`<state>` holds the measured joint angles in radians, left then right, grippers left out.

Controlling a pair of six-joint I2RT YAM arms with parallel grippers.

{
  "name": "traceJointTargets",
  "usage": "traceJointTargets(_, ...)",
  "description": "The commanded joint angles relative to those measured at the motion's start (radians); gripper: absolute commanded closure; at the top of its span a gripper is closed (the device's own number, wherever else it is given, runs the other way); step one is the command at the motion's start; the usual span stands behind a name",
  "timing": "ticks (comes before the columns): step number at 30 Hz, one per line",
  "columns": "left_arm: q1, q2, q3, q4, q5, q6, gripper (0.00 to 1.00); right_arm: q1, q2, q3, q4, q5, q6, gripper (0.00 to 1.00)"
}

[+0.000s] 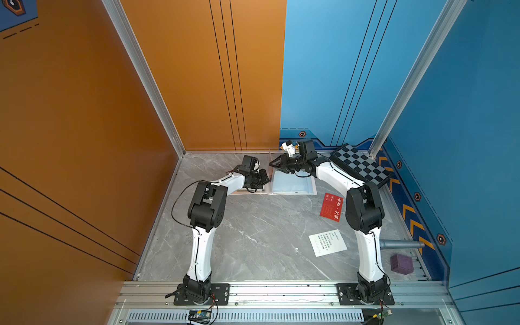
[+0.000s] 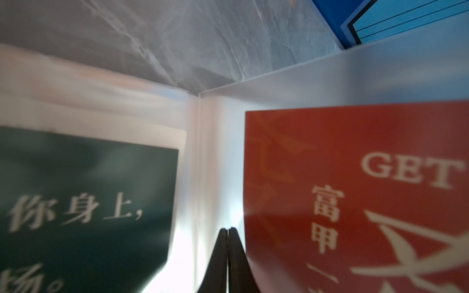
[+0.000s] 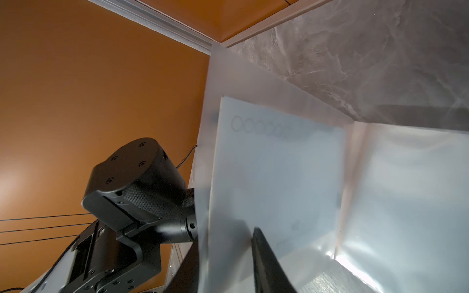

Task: Place the photos into the photo albums
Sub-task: Turn the page of the photo album at the center of the board.

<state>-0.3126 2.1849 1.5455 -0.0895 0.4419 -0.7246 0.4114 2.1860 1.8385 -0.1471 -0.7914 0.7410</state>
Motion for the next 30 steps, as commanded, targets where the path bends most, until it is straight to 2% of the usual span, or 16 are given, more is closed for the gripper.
traceJointTargets(1, 0.025, -0.062, -0.047, 0.050, 0.021, -0.018, 0.93, 0.023, 0.051, 0.046, -0.012, -0.025, 0.021, 0.68)
traceJointTargets(12, 0.103, -0.176, -0.225, 0.150, -0.036, -0.062, 0.93, 0.109, 0.152, 0.183, -0.017, -0.020, 0.056, 0.65)
traceJointTargets(20, 0.188, -0.313, -0.393, 0.236, -0.085, -0.085, 0.93, 0.151, 0.205, 0.267, -0.018, -0.030, 0.082, 0.62)
traceJointTargets(26, 0.261, -0.461, -0.539, 0.262, -0.143, -0.075, 0.93, 0.151, 0.188, 0.263, -0.033, -0.045, 0.071, 0.62)
traceJointTargets(30, 0.273, -0.532, -0.599, 0.262, -0.198, -0.058, 0.93, 0.152, 0.153, 0.222, -0.039, -0.040, 0.048, 0.62)
